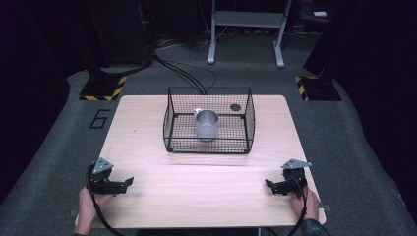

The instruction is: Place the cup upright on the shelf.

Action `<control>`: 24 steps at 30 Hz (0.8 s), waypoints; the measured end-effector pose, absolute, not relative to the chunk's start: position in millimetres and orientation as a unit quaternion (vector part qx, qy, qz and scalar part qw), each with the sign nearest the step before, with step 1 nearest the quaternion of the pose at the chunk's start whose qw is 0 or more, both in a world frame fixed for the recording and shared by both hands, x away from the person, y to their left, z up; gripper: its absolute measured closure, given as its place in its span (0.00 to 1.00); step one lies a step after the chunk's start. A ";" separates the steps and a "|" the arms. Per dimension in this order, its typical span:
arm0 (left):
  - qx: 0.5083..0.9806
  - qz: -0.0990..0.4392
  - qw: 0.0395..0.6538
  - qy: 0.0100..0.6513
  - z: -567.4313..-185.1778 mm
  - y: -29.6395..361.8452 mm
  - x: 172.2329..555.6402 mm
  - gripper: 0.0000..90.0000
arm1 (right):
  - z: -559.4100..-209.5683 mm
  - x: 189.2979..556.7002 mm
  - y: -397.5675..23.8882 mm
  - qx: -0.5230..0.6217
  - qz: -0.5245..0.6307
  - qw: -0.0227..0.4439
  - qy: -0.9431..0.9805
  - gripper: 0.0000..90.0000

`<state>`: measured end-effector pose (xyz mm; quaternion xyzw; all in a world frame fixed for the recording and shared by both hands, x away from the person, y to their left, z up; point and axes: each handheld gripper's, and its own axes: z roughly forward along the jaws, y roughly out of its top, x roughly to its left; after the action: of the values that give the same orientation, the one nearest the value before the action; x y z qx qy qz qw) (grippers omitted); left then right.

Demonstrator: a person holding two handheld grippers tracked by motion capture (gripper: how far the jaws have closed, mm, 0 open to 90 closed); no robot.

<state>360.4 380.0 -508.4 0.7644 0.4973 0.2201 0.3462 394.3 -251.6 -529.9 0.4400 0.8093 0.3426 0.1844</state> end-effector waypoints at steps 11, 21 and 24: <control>0.753 0.230 0.324 0.524 -532.8 385.7 358.6 0.00 | -529.9 394.6 -251.7 0.440 0.342 0.185 0.809 0.00; 0.752 0.226 0.325 0.527 -533.2 386.8 359.6 0.00 | -529.9 394.4 -251.5 0.441 0.342 0.185 0.809 0.00; 0.752 0.227 0.325 0.527 -533.3 386.5 359.7 0.00 | -529.9 394.2 -251.4 0.442 0.342 0.186 0.808 0.00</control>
<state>359.7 386.5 -533.3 0.7518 0.5271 0.2272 0.3246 394.2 -251.4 -529.9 0.4421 0.8083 0.3418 0.1856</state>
